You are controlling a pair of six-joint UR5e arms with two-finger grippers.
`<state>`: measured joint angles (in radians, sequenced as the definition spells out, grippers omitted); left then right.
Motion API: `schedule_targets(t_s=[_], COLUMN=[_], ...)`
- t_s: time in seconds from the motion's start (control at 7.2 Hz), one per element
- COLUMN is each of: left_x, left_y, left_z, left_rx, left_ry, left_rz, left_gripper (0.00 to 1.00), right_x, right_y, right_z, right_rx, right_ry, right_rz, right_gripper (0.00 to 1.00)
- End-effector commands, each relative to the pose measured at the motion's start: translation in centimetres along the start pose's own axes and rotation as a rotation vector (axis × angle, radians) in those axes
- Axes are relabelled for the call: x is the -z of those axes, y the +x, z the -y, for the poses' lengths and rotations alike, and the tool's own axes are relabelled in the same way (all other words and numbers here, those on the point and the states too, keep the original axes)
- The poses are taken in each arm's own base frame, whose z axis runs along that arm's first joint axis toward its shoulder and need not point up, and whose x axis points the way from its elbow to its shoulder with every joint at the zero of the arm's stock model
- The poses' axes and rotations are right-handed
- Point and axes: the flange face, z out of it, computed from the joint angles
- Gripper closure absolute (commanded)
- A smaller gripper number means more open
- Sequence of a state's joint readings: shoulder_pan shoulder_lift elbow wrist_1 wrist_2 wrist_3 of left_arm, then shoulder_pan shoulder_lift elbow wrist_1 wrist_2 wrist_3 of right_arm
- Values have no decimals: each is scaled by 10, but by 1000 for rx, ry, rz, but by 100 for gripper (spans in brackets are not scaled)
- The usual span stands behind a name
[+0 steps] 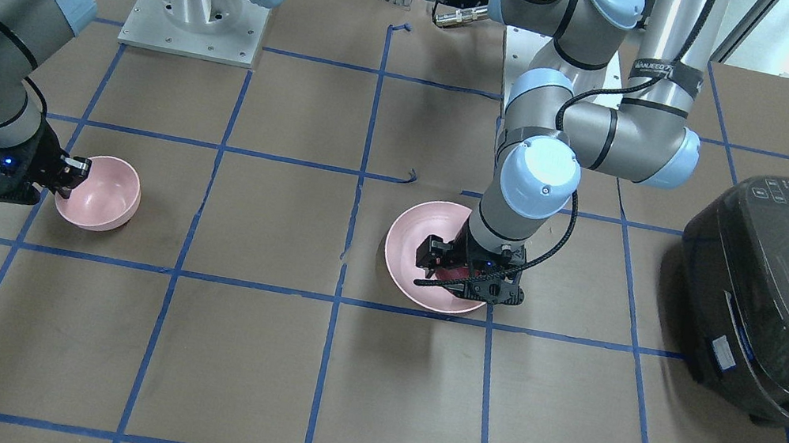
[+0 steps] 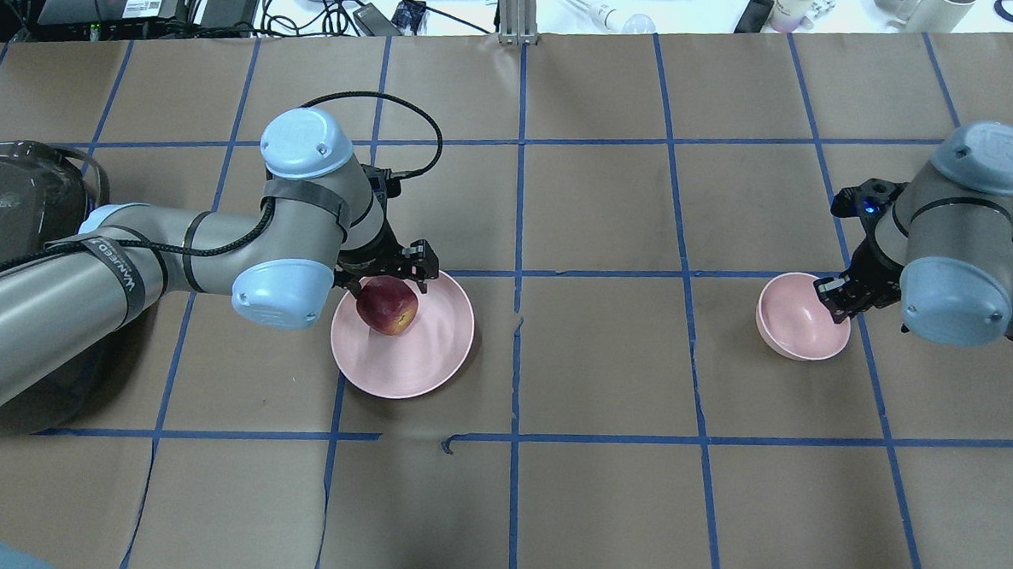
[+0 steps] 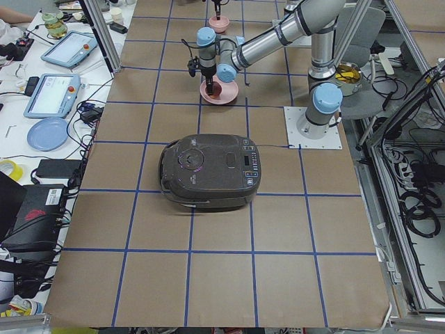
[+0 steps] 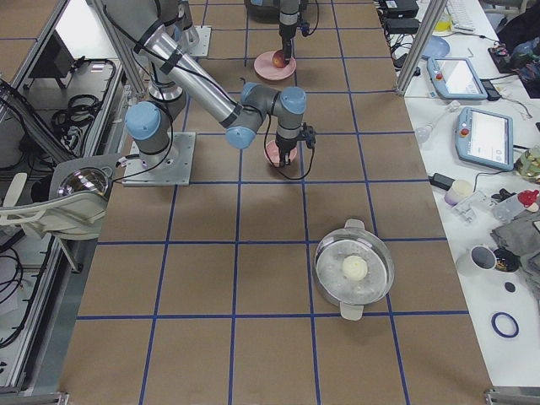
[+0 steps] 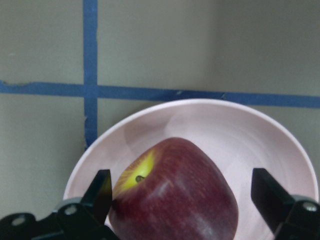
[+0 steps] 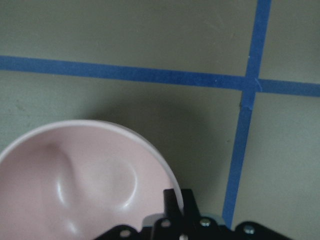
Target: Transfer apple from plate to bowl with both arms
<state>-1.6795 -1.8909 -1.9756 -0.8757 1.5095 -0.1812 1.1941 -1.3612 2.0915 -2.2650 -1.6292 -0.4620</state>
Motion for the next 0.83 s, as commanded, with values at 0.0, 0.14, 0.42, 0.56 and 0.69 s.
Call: schedule_targets(t_s=[0.0,0.14,0.42,0.56,0.69], left_x=[-8,-13,-12,-3,8], left_y=[0,-1,0,0,1], left_z=[-7,-8,-9,-6,-6], left_rx=[-1,-2,-19,-18,-19], left_ry=[-19,-30,-27,-10,11], left_rz=[2,6,5,2,-2], left_gripper=[0,0,12,79,83], right_x=[26,33,37,37,36], right_y=[-1,-25,-128,-170,-206], right_z=[20,28,35,31,23], right_rx=[-49,-121,-138,-122,-82], right_ry=[34,26,31,27,13], right_rz=[16,100,123,123,125], right_gripper=[100,100,100,100,100])
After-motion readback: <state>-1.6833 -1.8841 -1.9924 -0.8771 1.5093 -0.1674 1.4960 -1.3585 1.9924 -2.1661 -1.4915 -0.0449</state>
